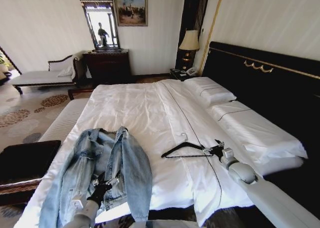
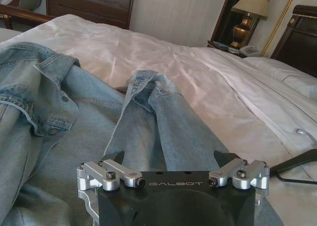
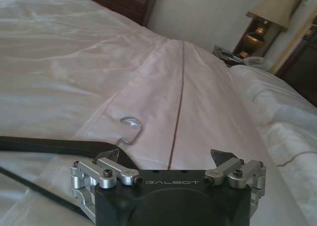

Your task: Pick up the clothes from the bed and hang them on the clothes hanger.

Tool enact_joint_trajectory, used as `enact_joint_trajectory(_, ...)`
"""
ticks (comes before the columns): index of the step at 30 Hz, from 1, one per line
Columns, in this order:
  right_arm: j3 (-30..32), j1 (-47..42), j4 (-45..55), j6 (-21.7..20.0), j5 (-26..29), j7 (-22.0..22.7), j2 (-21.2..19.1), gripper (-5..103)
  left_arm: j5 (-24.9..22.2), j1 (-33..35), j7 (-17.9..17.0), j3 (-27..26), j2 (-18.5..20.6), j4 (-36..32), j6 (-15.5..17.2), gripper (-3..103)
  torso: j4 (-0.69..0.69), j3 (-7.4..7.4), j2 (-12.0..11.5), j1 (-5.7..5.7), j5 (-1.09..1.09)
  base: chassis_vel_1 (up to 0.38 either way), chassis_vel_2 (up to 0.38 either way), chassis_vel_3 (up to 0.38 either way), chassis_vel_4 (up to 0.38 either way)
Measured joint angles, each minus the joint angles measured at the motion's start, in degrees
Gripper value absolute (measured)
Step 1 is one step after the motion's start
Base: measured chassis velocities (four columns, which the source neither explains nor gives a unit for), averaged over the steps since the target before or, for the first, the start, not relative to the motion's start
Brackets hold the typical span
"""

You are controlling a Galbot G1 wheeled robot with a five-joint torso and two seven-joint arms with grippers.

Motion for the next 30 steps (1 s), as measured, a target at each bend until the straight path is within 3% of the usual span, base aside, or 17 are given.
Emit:
enact_joint_trajectory(6, -3.3, 4.2, -1.3, -0.3, -4.5, -4.1, -4.5, 100, 0.2, -0.5, -0.2, 0.6, 0.0, 0.0, 0.4, 100, 0.03, -0.01, 0.0, -0.01, 0.00, 0.047, 0.035, -0.019, -0.021)
enact_joint_trajectory(9, -5.9, 7.7, -1.9, -2.6, -5.0, -7.3, -6.8, 100, 0.4, -0.6, -0.2, 0.9, 0.0, 0.0, 0.5, 100, 0.01, -0.01, 0.0, -0.01, -0.02, 0.000, 0.000, 0.000, 0.000)
enact_joint_trajectory(13, -14.1, 15.2, -4.5, -6.5, -3.5, -12.2, -9.2, 100, 0.6, -0.3, -0.2, 0.9, -0.5, 0.0, 0.5, 100, -0.02, 0.00, 0.0, 0.00, 0.04, 0.000, 0.000, 0.000, 0.000)
enact_joint_trajectory(21, -28.4, 29.1, -9.8, -8.8, -0.8, -13.8, -7.3, 100, 1.1, 0.0, -0.2, 0.9, -1.3, -0.3, 0.5, 100, 0.05, 0.00, 0.0, 0.00, 0.00, 0.000, 0.000, 0.000, 0.000)
enact_joint_trajectory(30, -40.3, 39.3, -14.8, -9.7, -1.3, -14.7, -6.6, 100, 1.1, 0.0, -0.3, 0.8, -2.8, 0.0, 0.5, 100, 0.00, 0.01, 0.0, 0.01, 0.02, 0.000, 0.000, 0.000, 0.000)
